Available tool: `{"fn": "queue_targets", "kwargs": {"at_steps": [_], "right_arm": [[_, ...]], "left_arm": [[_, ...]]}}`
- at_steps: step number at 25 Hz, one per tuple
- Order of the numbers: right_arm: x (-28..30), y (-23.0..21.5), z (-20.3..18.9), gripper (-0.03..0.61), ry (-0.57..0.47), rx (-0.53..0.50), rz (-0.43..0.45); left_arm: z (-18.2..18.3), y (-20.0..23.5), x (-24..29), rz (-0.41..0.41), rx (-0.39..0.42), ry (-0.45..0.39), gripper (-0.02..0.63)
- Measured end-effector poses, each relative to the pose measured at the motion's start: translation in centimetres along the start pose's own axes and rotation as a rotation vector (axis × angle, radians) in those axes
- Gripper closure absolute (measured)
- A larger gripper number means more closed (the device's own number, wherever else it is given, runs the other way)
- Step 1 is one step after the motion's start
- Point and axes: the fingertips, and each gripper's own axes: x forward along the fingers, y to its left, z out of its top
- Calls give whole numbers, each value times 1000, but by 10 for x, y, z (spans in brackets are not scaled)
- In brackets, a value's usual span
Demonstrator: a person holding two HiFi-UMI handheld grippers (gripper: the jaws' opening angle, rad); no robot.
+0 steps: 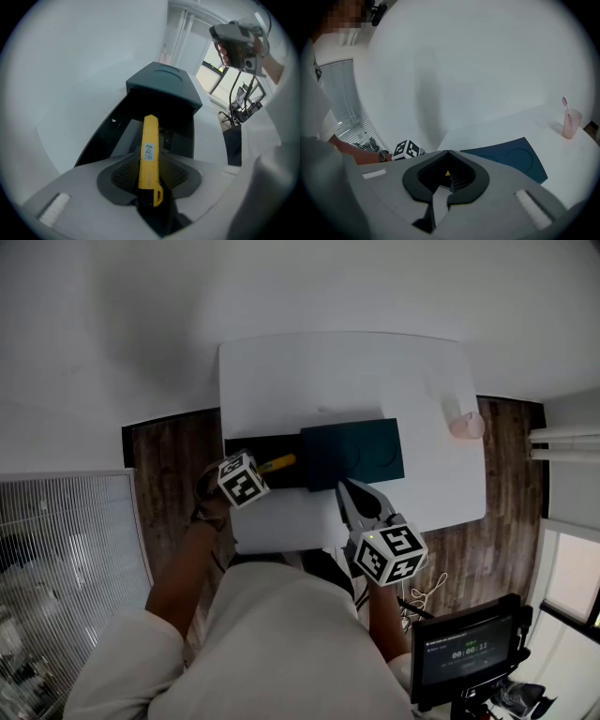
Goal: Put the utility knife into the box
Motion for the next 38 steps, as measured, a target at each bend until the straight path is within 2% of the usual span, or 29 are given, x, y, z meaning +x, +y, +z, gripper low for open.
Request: {"fn": "queue_targets", "kwargs": {"at_steps": [5,17,24,29,36,38], "right_arm": [[1,0,-2,577,4,-6,3],[0,-4,1,577,1,-19,0],[1,-3,5,577,-5,-37,16],[3,0,10,577,-15,-58,37],[5,3,22,575,-36,-99,72],[6,4,27,577,-44,-110,80]], "left_arm": [[-1,-1,2,-18,1,2,471],[3,9,-8,-14,-114,-104,457],[12,16,-25,34,-136,-154,462],[11,20,-37,89,-178,-165,516],[17,26,-62,193,-228,-246,614],[17,26,-68,216,-235,-260,614]]}}
